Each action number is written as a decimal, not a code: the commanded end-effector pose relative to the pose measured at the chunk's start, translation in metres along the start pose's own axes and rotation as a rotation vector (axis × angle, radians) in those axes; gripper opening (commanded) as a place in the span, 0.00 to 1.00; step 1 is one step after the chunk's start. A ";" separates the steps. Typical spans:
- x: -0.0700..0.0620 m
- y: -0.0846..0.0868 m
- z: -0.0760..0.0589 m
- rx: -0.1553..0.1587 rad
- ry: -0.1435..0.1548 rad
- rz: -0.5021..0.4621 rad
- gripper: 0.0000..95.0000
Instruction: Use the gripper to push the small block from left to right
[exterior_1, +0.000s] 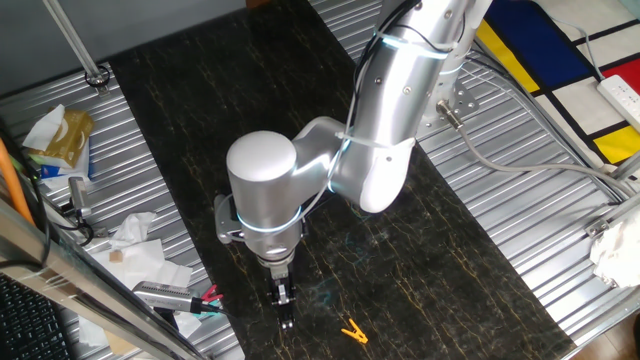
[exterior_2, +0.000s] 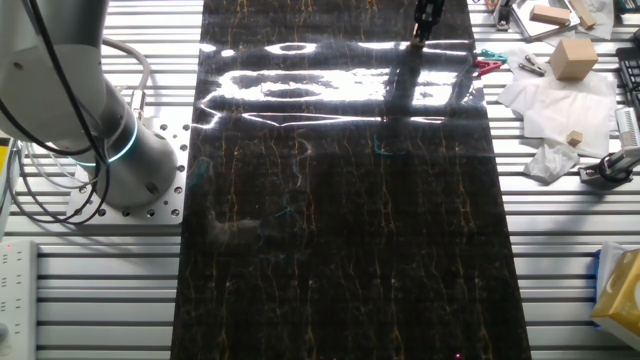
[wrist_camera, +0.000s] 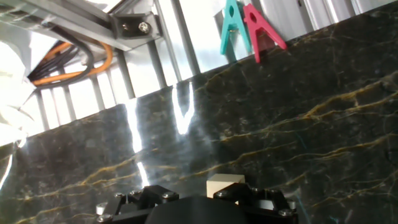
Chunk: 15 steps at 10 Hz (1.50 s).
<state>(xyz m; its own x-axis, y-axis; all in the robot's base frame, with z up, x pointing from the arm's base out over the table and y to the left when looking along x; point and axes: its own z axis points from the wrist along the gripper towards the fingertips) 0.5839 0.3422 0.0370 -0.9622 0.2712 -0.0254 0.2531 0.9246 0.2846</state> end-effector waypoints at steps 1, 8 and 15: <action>0.001 0.002 0.000 0.001 -0.001 0.000 0.80; 0.000 0.008 -0.001 0.008 0.001 -0.015 0.80; 0.003 -0.006 0.001 0.131 -0.015 -0.216 0.60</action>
<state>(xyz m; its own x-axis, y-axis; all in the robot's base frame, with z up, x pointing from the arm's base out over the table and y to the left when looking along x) 0.5798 0.3381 0.0355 -0.9934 0.0795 -0.0828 0.0661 0.9861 0.1527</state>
